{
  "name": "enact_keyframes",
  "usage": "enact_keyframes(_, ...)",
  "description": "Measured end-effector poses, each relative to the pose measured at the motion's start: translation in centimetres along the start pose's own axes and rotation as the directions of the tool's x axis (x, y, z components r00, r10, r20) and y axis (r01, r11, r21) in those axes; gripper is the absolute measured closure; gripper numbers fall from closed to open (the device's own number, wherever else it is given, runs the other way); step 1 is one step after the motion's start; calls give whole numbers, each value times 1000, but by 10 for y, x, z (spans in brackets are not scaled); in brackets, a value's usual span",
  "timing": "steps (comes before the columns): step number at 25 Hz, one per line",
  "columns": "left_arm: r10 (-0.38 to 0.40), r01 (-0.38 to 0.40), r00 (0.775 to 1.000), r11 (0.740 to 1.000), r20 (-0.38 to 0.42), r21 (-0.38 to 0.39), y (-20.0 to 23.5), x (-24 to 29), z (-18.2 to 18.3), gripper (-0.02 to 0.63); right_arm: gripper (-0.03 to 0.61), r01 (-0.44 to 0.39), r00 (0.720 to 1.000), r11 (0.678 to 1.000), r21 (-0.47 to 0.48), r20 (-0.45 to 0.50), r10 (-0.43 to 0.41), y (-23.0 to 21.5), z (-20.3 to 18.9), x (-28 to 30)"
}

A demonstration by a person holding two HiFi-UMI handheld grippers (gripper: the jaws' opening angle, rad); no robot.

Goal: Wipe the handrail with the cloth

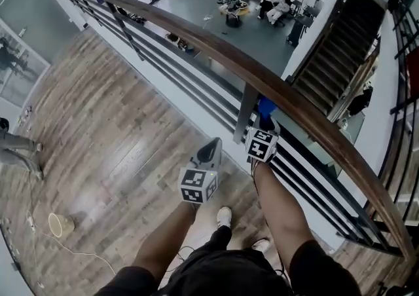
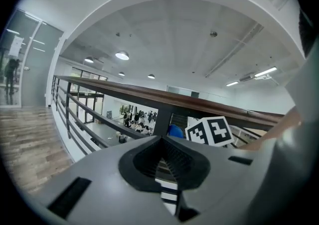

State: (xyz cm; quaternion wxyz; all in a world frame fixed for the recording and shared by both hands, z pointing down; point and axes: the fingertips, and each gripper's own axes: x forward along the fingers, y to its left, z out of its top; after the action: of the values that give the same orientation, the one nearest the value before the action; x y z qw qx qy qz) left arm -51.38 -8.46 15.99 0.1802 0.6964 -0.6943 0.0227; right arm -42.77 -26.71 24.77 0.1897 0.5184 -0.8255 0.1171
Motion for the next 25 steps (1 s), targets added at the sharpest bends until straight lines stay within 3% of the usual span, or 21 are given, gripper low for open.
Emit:
enact_keyframes(5, 43, -43, 999, 999, -24, 0, 25, -14, -16, 609, 479, 41, 998, 999, 13, -58, -40, 3, -12, 31)
enact_keyframes(12, 43, -43, 998, 999, -40, 2, 22, -16, -25, 609, 479, 66, 995, 997, 38, -82, -63, -4, -14, 34)
enact_keyframes(25, -103, 108, 991, 993, -79, 50, -93, 21, -31, 610, 479, 161, 984, 982, 102, -93, -152, -123, -48, -40)
